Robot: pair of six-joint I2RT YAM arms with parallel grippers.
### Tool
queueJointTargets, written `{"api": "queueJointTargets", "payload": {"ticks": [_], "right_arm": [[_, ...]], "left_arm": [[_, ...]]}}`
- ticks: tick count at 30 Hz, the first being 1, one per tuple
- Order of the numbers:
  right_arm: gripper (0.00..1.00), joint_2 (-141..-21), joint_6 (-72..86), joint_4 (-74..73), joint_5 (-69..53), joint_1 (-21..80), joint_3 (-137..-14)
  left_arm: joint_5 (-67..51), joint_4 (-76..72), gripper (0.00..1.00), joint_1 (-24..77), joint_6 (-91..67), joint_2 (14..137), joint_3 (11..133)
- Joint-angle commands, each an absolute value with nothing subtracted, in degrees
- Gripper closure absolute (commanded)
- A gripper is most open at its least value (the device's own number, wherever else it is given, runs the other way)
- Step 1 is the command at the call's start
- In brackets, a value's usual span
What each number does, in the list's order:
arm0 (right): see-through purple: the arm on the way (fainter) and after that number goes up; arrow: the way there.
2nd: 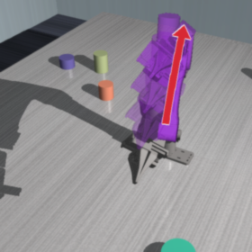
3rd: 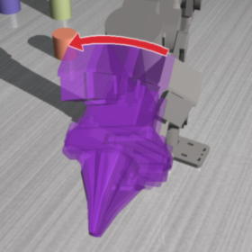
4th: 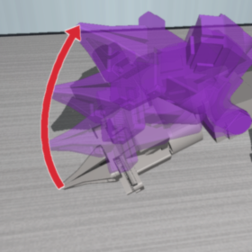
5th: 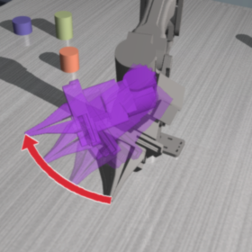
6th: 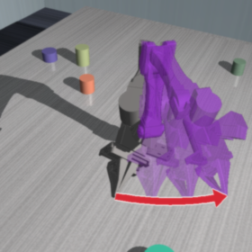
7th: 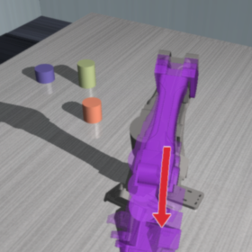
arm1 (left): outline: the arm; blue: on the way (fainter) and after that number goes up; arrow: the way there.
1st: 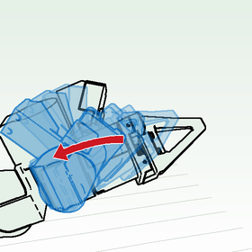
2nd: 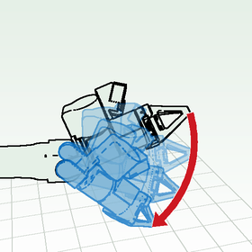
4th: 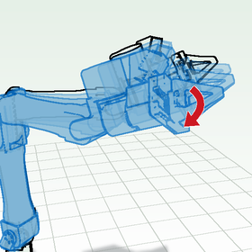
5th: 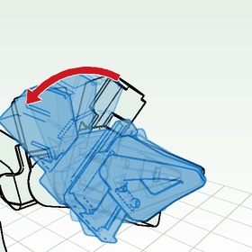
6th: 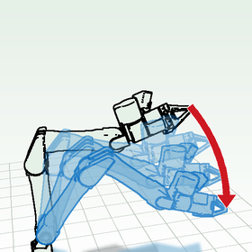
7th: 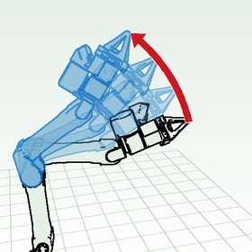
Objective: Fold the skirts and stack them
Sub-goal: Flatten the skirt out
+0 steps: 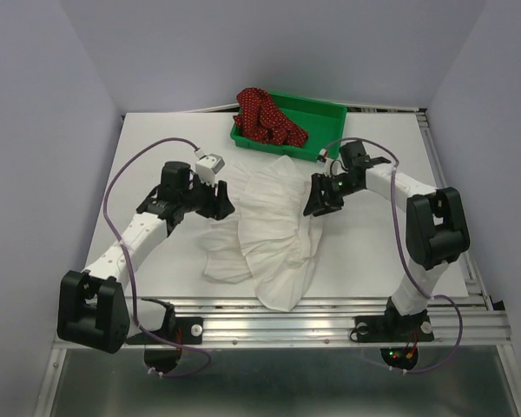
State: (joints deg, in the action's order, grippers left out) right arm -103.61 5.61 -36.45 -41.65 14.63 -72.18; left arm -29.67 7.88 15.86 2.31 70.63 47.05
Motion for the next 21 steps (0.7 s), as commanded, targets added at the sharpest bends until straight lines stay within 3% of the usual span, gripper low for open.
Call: {"api": "queueJointTargets", "payload": {"ticks": [1, 7, 21], "right_arm": [[0.44, -105.7, 11.6, -34.8, -44.1, 14.6, -70.3], [0.46, -106.4, 16.5, -30.8, -38.5, 14.6, -68.0], [0.58, -107.4, 20.8, -26.5, -45.0, 14.6, -67.4]], "left_arm": [[-29.4, 5.9, 0.37, 14.1, 1.1, 70.0, 48.3], [-29.6, 6.0, 0.37, 12.8, 0.4, 68.9, 48.6], [-29.7, 4.9, 0.37, 12.7, 0.4, 69.4, 47.5]]}}
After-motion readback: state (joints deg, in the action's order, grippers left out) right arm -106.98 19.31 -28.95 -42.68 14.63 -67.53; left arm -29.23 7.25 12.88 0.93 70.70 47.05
